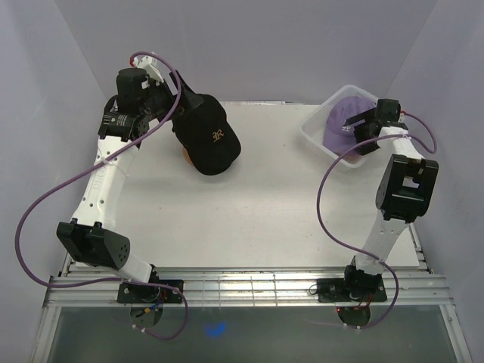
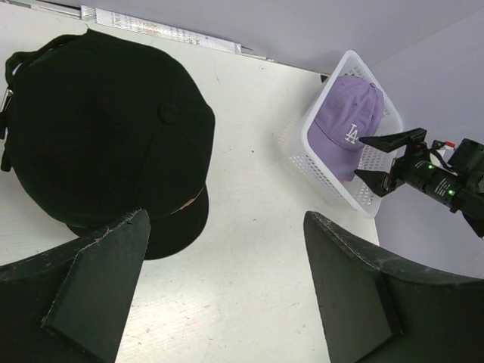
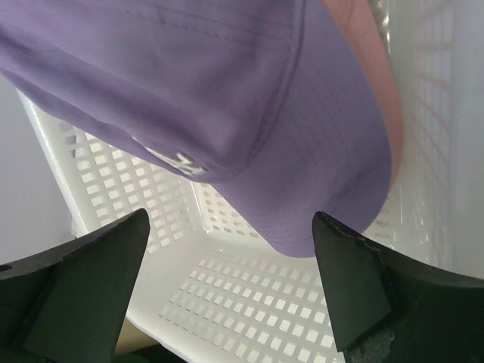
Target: Stack the hats
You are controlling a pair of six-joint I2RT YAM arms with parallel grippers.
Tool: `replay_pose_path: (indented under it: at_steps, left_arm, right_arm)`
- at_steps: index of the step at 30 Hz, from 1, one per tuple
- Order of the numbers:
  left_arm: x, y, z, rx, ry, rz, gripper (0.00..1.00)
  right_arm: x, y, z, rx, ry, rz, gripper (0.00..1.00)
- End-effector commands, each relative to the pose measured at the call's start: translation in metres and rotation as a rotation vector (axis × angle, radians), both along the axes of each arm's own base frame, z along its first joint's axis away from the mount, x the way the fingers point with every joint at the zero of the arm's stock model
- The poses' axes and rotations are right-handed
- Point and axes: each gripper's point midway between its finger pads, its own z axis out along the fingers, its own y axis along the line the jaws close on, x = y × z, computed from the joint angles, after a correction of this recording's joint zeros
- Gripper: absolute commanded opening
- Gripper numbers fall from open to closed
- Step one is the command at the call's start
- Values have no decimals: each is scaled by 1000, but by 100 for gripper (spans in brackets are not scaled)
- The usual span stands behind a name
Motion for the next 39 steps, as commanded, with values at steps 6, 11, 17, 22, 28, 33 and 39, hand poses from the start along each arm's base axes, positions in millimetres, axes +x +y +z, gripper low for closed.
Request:
replay_pose_path:
  at_steps: [6,11,17,22,28,33,39]
  left_arm:
    - [-7,3,5,21,-20,5,93]
    - [-4,2,-1,20,-5,3,93]
    - [4,1,-7,27,6,2,93]
    - [9,-4,-10,24,16,-7,93]
    - [11,-4,-10,30,15,-8,93]
    - [11,-5,-12,33,18,-8,93]
    - [10,-5,-12,38,18,-5,93]
  right_arm:
    - [49,-39,90,-313,-229,63,78]
    - [77,-50,116,-401,-266,91,61]
    - [111,-51,112,-443,-293,170,58]
    - [120,-35,85,-481,-267,257,55]
    - [112,-18,73,-655,-196,320,52]
    - [109,-21,72,-679,-169,309,49]
    - [104,-16,91,-710,-201,322,63]
